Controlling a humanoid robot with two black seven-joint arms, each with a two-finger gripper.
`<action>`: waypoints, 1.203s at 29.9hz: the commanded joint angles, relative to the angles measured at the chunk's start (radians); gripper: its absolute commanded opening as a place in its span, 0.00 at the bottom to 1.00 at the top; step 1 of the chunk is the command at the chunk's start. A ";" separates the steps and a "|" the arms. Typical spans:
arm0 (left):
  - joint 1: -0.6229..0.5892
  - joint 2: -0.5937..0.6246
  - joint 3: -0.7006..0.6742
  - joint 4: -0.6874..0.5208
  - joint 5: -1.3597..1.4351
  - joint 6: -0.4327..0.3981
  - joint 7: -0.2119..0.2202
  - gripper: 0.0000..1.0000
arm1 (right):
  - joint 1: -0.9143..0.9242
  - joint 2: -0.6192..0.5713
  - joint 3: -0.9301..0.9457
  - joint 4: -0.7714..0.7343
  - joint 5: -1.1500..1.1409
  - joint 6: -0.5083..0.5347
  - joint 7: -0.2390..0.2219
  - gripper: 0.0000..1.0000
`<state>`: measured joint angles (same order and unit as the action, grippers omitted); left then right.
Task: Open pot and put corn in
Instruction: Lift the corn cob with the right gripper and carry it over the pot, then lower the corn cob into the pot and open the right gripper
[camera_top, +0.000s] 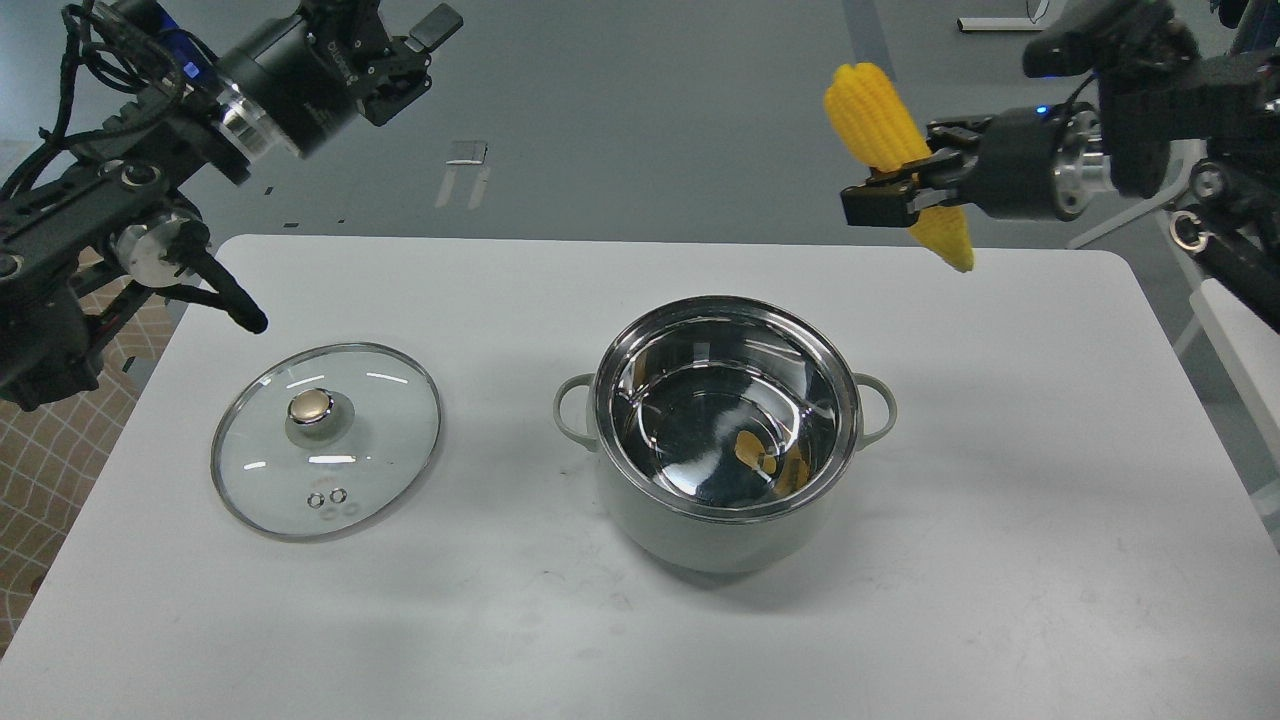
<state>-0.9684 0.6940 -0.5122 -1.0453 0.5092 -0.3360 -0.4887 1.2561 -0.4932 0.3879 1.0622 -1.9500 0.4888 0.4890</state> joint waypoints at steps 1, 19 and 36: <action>-0.001 0.001 0.001 0.001 0.000 0.002 0.000 0.97 | 0.019 0.073 -0.091 0.034 0.000 0.000 0.000 0.00; 0.004 -0.001 0.000 0.001 -0.001 0.003 0.000 0.97 | -0.040 0.154 -0.259 0.056 -0.001 0.000 0.000 0.01; 0.008 0.002 -0.002 0.001 -0.001 0.002 0.000 0.97 | -0.058 0.223 -0.288 0.002 -0.003 0.000 0.000 0.14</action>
<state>-0.9603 0.6937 -0.5138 -1.0447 0.5079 -0.3340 -0.4887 1.1979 -0.2749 0.1073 1.0657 -1.9527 0.4886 0.4886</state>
